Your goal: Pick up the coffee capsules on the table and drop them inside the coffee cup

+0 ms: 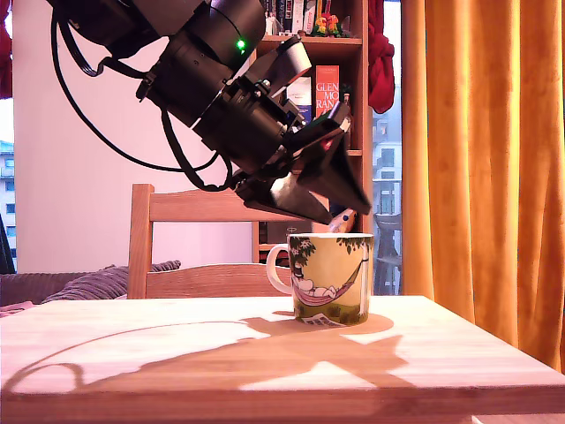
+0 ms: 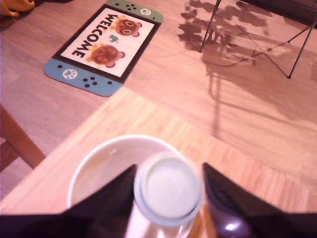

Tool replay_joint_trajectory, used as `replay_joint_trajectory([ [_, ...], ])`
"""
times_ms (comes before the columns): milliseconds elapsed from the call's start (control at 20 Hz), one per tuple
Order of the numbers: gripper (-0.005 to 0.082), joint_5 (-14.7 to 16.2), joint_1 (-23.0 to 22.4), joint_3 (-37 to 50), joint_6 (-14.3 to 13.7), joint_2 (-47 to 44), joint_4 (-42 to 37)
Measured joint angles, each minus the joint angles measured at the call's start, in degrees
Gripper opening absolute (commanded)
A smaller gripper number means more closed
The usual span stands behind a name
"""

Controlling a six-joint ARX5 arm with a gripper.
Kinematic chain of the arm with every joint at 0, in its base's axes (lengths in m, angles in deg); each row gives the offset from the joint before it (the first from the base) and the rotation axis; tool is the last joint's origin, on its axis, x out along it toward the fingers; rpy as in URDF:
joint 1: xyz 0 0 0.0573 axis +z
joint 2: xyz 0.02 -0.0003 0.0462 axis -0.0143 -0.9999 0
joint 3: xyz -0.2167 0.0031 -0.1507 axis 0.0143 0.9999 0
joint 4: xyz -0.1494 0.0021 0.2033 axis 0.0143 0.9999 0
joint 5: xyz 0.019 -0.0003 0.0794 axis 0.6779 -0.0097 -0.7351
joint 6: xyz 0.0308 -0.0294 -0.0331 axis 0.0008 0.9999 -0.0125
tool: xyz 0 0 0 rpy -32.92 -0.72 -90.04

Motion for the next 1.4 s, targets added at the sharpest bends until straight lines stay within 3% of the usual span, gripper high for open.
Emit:
replay_joint_trajectory([
  [250, 0.0345, 0.1, 0.0, 0.0, 0.0, 0.0, 0.0],
  [450, -0.0003, 2.1, 0.0, 0.0, 0.0, 0.0, 1.0],
  [700, -0.0022, 3.8, 0.0, 0.0, 0.0, 0.7, 4.9],
  [1000, -0.0022, 4.1, 0.2, 0.0, -1.1, 9.6, 13.9],
  [1400, -0.0022, 4.1, 4.9, 0.0, -2.1, 18.9, 20.8],
])
